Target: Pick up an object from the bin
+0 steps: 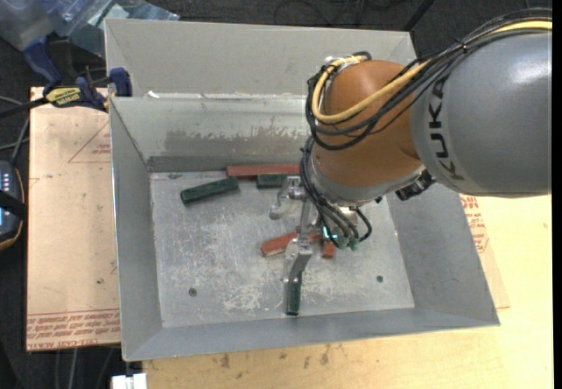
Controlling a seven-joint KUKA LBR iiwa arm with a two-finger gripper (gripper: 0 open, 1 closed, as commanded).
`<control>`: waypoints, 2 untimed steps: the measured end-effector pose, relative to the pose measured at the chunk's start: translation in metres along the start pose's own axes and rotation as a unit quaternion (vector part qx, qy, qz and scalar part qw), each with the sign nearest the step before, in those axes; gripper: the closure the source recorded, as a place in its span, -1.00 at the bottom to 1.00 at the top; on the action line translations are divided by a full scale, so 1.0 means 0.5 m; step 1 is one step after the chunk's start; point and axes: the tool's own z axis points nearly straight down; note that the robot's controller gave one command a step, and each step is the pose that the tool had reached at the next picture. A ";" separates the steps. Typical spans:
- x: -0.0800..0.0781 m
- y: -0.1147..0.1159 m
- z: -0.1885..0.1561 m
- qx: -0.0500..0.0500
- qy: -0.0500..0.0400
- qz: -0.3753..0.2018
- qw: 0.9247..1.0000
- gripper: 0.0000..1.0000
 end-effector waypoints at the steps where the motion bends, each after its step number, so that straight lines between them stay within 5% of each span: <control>1: -0.004 -0.001 -0.007 0.000 -0.004 0.001 1.000 -1.00; 2: -0.009 -0.067 0.122 0.000 -0.006 -0.015 1.000 -1.00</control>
Offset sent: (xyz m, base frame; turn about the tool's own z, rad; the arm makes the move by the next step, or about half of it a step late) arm 0.0037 -0.0681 -0.1281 -0.0584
